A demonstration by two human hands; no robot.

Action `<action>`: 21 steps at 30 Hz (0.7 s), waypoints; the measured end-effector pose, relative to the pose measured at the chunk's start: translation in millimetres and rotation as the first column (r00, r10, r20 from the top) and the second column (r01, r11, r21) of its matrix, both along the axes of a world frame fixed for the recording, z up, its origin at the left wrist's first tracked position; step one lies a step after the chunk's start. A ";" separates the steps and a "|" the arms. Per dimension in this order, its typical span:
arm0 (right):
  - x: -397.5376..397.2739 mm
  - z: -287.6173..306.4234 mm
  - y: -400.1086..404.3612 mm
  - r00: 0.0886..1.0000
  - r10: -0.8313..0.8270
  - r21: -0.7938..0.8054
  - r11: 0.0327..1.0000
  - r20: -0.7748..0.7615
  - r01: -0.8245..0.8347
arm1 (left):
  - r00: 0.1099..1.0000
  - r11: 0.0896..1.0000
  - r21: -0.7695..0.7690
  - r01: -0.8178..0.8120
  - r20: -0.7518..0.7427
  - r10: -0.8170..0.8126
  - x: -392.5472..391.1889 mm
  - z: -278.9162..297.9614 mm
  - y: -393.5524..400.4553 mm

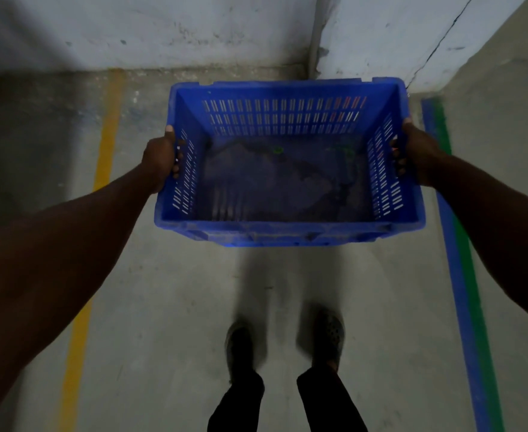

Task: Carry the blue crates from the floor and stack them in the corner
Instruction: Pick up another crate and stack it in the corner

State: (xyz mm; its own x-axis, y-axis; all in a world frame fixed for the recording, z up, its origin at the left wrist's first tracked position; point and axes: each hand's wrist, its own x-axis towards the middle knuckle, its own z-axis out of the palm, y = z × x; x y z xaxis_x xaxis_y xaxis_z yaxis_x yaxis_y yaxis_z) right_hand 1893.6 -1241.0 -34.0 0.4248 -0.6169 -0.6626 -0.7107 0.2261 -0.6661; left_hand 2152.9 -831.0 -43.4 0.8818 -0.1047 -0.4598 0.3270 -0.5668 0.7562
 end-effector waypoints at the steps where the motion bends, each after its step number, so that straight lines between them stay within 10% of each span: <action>1: 1.1 0.0 0.4 1.000 -0.003 0.000 1.000 0.012 0.003 | 1.000 1.000 0.011 -0.003 0.011 0.003 3.1 1.1 -3.3; 21: 32.5 7.5 -9.1 0.992 -0.047 -0.029 0.998 0.116 0.051 | 0.997 0.992 -0.102 -0.070 -0.028 0.067 31.0 18.4 -4.9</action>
State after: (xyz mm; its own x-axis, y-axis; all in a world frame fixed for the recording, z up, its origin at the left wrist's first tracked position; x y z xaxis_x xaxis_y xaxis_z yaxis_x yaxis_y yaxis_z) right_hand 1926.2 -1250.1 -26.5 0.4659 -0.6585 -0.5911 -0.6178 0.2362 -0.7501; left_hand 2183.9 -835.9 -25.0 0.8771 -0.0924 -0.4713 0.3816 -0.4617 0.8007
